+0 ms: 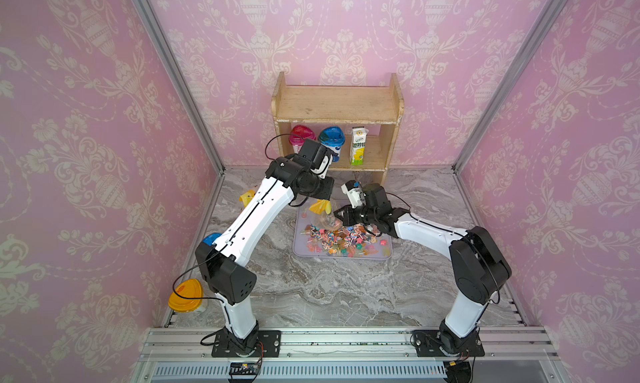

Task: Pour candies out of the ziploc bag
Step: 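Pour the candies out of the ziploc bag onto the tray, then place the ziploc bag at the center of the board.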

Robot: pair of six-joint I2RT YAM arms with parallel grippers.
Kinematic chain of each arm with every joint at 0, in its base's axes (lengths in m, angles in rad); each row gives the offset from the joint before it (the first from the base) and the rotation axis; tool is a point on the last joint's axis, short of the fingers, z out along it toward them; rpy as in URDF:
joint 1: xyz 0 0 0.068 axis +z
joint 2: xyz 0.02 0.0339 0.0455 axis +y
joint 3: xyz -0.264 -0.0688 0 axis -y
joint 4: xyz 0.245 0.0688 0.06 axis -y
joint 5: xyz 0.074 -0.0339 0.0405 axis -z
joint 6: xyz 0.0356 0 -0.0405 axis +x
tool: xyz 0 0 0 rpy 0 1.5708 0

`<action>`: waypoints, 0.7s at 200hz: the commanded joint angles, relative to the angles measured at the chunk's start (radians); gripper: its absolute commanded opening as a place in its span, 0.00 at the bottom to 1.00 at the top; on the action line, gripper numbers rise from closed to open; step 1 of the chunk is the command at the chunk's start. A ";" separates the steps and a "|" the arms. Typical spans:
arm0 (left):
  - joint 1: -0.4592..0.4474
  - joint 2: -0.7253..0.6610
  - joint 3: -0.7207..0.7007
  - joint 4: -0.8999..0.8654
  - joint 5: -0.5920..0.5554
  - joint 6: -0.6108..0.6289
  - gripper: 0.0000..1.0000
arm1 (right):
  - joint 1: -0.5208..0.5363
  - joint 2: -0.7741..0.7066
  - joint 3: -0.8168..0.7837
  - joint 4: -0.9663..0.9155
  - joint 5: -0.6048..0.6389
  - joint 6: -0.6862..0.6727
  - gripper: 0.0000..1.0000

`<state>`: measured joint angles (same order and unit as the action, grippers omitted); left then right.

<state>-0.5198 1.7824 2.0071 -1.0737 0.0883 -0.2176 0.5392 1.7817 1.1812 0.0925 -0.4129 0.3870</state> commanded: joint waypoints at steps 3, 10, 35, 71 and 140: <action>0.023 -0.044 0.071 0.073 -0.049 0.031 0.00 | 0.000 0.034 -0.040 -0.175 0.040 0.003 0.00; 0.030 -0.048 0.064 0.076 -0.045 0.028 0.00 | 0.001 0.028 -0.039 -0.181 0.041 0.000 0.03; 0.061 -0.081 0.003 0.127 -0.002 0.007 0.00 | 0.001 0.005 -0.025 -0.213 0.038 -0.014 0.18; 0.097 -0.113 -0.053 0.154 0.053 -0.008 0.00 | 0.000 -0.045 -0.017 -0.269 0.023 -0.033 0.37; 0.302 -0.253 -0.177 0.177 0.146 -0.014 0.00 | -0.001 -0.269 -0.020 -0.440 0.074 -0.104 0.44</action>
<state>-0.3172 1.6085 1.8771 -0.9192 0.1722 -0.2192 0.5392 1.5993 1.1656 -0.2546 -0.3759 0.3344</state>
